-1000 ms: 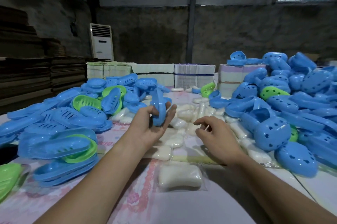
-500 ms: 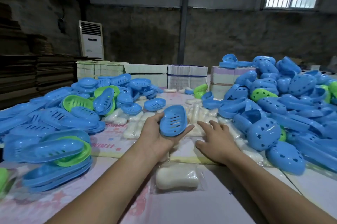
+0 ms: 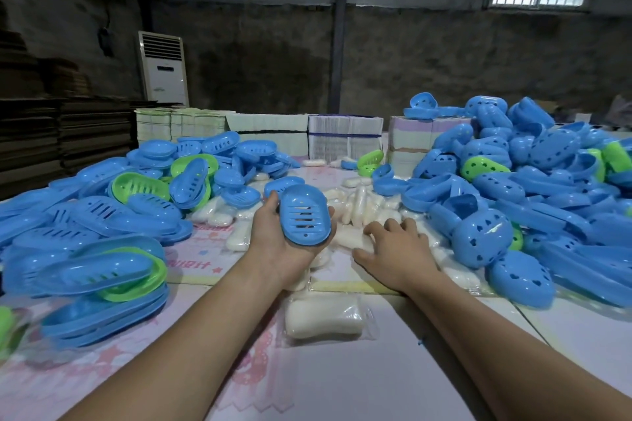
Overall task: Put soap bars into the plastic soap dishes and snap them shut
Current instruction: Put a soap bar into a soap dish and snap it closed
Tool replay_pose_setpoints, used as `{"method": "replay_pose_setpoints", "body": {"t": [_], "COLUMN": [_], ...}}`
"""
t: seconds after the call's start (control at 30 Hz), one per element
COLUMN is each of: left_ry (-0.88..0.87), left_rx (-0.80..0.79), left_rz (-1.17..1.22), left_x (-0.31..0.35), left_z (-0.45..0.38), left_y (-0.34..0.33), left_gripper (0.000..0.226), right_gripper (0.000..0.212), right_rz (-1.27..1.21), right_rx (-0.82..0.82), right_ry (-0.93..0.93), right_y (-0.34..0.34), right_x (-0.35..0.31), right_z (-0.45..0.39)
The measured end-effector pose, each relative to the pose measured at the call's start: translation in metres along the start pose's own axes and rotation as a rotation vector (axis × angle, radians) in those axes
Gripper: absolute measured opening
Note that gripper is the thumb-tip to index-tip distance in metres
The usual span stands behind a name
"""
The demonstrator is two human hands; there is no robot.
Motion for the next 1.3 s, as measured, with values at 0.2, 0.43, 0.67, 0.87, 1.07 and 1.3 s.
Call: {"method": "replay_pose_setpoints", "body": {"t": [0.2, 0.43, 0.67, 0.87, 1.07, 1.3], "left_ry": [-0.037, -0.049, -0.069, -0.066, -0.039, -0.116], "left_rx": [0.042, 0.013, -0.044, -0.147, -0.294, -0.335], "left_rz": [-0.082, -0.19, -0.21, -0.224, -0.215, -0.242], "left_x": [-0.002, -0.009, -0.01, -0.018, -0.029, -0.03], "left_z": [0.0, -0.001, -0.002, -0.004, -0.003, -0.005], "left_y": [0.001, 0.0, -0.003, -0.004, -0.01, -0.011], "left_gripper": [0.056, 0.046, 0.043, 0.031, 0.063, 0.064], "right_gripper": [0.053, 0.065, 0.054, 0.051, 0.038, 0.039], "right_rz": [-0.055, -0.072, -0.107, -0.829, -1.31, -1.163], "right_rx": [-0.027, -0.106, -0.043, 0.185, 0.061, -0.033], "right_ry": [0.026, 0.06, -0.047, -0.152, -0.064, 0.016], "right_y": [0.001, 0.006, 0.016, 0.038, 0.051, 0.058], "right_x": [0.001, -0.005, -0.001, -0.001, -0.033, -0.043], "right_z": [0.0, 0.003, 0.007, 0.011, 0.031, 0.04]}}
Point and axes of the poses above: each hand's wrist, its own z-axis away from the middle knuckle, its own y-axis out of the back of the hand, x = y × z, the point moved 5 cm from there along -z, towards the middle knuckle, and after that the axes turned 8 degrees about x, right-handed, at the moved point
